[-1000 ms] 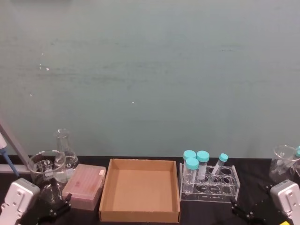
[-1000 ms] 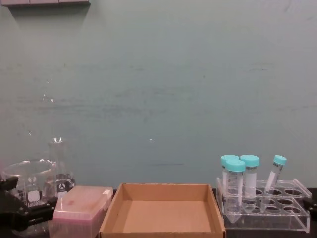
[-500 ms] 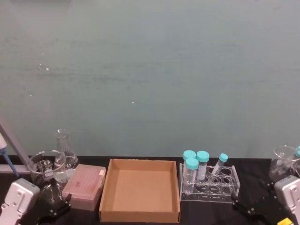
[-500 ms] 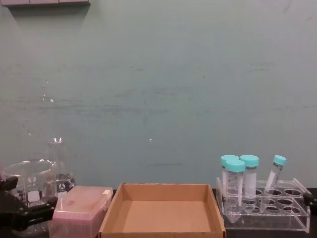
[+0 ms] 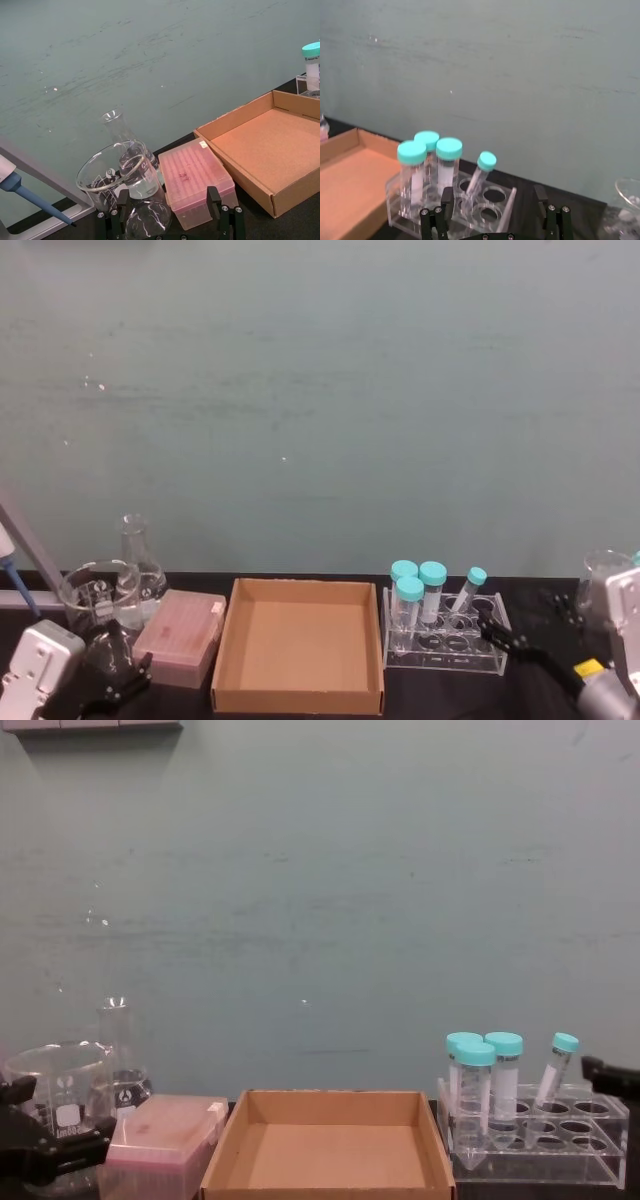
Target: Use the right hand to move the test tube from the test tube rack into the box.
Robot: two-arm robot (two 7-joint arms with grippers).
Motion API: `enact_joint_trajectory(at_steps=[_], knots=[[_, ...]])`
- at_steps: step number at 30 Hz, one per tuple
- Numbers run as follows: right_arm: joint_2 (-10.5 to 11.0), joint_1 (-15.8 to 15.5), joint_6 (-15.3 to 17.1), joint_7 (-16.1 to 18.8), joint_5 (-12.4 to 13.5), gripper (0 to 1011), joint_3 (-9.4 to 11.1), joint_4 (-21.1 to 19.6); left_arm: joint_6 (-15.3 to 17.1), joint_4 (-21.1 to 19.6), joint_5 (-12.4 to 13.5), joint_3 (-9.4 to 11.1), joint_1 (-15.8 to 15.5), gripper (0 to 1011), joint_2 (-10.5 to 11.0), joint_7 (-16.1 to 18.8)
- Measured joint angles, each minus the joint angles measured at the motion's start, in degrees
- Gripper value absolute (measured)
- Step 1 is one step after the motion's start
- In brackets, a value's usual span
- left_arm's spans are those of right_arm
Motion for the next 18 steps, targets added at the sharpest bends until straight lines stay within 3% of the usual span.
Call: enact_joint_trajectory(at_steps=[8,18], knots=[[-4.4,4.7,1.7,0.8,1.4,1002,1.5,5.1,0.0,0.0,0.0,0.0,0.0,1000,0.0,0.0],[-7.5,7.4,5.0,2.4,2.7,1003,2.7,8.6,0.0,0.0,0.0,0.0,0.0,1000,0.0,0.0]])
